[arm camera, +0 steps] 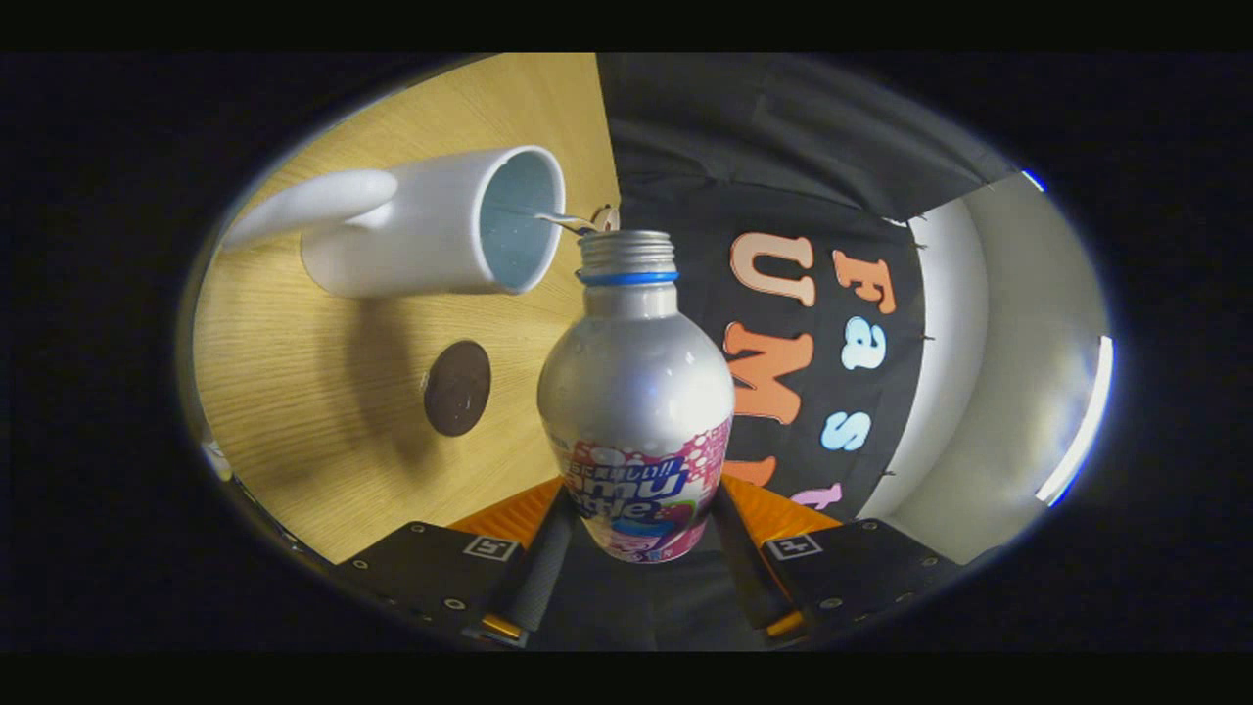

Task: Take the bottle from table, then pour the juice into the cup, finally place the bottle on the coaster

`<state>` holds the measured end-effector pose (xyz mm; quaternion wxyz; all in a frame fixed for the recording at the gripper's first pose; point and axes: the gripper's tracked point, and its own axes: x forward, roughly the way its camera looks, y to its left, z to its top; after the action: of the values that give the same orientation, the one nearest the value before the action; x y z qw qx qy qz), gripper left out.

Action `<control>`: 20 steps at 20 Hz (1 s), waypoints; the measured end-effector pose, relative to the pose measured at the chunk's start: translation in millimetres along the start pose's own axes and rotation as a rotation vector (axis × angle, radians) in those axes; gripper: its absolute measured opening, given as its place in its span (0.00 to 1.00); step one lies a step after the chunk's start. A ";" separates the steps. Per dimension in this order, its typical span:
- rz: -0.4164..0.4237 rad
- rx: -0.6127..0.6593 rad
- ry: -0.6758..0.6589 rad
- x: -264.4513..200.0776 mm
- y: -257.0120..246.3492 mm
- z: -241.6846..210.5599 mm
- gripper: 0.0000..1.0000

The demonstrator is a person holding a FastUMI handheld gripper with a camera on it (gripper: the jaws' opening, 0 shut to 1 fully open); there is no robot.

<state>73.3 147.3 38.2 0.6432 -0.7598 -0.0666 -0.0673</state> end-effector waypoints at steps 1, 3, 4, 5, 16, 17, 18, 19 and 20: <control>0.000 -0.006 0.001 2.5 2.0 -0.4 0.76; -0.002 -0.005 0.004 5.3 2.8 -3.5 0.76; -0.014 -0.011 0.002 5.4 -1.0 -3.0 0.76; -0.020 -0.012 0.006 7.1 -2.5 -4.3 0.76; -0.028 -0.077 0.010 9.7 -8.5 -7.7 0.76; -0.027 -0.076 0.011 10.6 -10.0 -8.2 0.76; -0.029 -0.078 0.010 9.3 -11.0 -7.4 0.76; -0.029 -0.081 0.007 9.2 -12.6 -7.2 0.76; -0.030 -0.084 0.006 8.3 -12.7 -6.2 0.76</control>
<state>79.0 143.4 53.1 0.6099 -0.7848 -0.0731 -0.0820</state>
